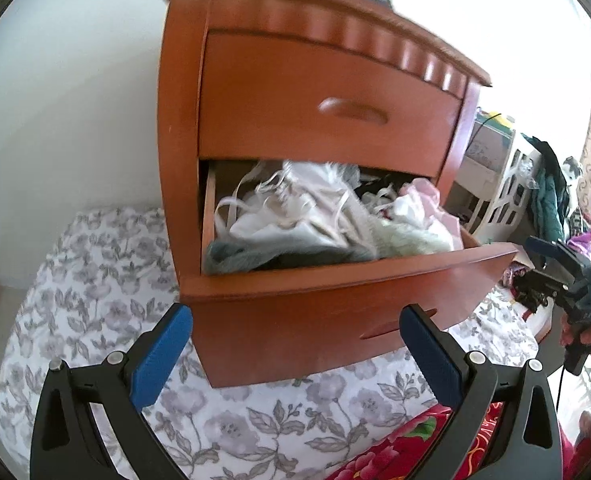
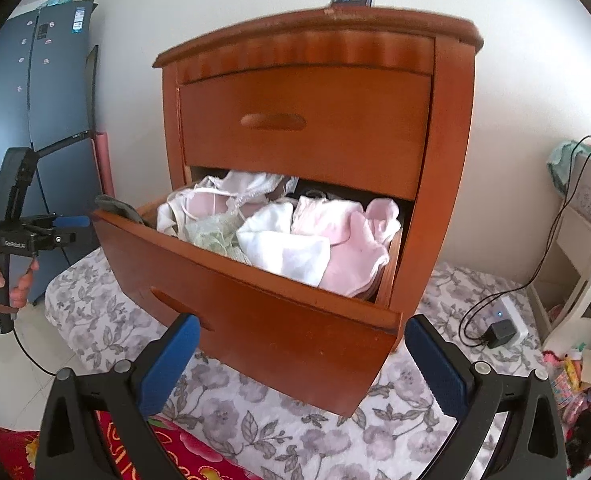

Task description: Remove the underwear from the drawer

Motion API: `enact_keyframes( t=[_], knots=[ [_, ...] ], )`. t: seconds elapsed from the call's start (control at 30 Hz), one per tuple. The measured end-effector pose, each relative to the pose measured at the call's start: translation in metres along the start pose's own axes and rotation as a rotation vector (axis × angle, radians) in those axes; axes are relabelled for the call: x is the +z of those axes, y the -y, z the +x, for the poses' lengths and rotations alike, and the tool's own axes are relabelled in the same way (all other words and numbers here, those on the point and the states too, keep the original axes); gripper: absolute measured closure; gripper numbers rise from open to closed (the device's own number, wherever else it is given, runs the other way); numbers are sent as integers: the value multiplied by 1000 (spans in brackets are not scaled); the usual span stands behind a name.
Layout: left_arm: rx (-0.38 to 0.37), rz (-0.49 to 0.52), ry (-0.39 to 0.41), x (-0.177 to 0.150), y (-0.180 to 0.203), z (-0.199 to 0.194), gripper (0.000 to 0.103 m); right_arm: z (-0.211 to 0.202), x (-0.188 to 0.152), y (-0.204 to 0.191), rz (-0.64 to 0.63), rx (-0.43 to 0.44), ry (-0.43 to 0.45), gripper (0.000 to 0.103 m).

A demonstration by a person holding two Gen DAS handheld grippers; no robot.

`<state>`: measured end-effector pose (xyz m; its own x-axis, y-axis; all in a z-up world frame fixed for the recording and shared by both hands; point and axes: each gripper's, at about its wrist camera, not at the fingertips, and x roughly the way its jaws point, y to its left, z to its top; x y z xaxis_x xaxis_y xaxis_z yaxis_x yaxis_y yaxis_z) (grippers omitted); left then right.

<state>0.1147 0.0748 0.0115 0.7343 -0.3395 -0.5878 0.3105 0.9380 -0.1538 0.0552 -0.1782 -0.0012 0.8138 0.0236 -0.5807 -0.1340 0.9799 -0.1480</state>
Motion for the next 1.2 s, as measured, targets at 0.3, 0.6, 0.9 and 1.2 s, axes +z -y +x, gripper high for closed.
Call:
enact_keyframes(
  t=[0.3, 0.6, 0.9, 1.2],
  knots=[
    [63, 22, 42, 20, 8, -25, 0, -29, 21, -5, -1, -10, 58, 0],
    [79, -128, -51, 53, -17, -23, 0, -29, 57, 2, 64, -56, 20, 0],
    [65, -210, -222, 64, -26, 9, 1, 20, 102, -30, 62, 47, -150, 6],
    [78, -173, -335, 65, -23, 37, 12, 87, 110, -66, 47, 114, -362, 30]
  ],
)
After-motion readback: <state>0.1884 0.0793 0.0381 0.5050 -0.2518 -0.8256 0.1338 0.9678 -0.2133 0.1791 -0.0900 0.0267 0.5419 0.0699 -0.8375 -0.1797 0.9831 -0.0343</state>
